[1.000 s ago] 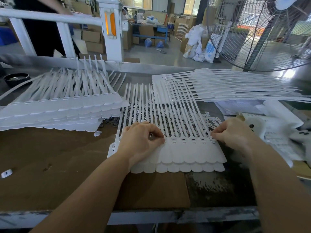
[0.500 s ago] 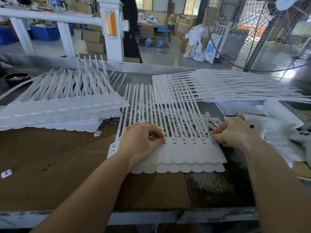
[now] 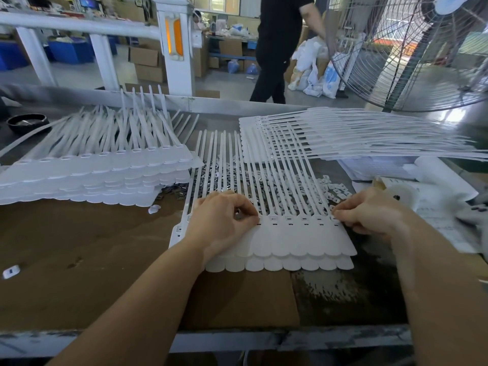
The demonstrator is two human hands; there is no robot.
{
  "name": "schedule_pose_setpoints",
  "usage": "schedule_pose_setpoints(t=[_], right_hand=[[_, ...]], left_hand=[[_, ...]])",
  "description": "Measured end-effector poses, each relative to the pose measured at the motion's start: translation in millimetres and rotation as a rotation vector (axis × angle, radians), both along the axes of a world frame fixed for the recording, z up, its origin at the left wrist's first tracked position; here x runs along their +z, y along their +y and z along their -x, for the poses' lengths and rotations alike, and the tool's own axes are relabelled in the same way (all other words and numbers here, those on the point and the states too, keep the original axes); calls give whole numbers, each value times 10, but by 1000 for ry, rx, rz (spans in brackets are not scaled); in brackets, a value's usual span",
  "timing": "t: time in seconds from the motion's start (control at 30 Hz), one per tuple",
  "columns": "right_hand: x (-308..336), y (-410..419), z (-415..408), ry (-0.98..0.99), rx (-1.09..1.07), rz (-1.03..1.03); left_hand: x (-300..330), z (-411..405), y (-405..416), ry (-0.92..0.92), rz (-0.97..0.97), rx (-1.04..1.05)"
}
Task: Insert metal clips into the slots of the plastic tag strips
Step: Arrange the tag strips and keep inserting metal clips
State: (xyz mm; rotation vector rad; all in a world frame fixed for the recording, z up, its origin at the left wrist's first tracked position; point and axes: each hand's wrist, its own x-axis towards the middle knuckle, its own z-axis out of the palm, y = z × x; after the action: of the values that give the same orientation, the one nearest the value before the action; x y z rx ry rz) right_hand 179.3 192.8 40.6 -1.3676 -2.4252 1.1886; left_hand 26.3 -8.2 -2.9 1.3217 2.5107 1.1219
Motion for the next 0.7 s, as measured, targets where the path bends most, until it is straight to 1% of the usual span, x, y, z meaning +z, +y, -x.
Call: schedule_pose_setpoints(t=[0.57, 0.7], right_hand=[[-29, -41, 17, 53, -79, 9], [-30, -81, 3, 65, -74, -64]], left_hand=[[21, -14, -2, -9, -1, -1], [14, 0, 0, -8, 3, -7]])
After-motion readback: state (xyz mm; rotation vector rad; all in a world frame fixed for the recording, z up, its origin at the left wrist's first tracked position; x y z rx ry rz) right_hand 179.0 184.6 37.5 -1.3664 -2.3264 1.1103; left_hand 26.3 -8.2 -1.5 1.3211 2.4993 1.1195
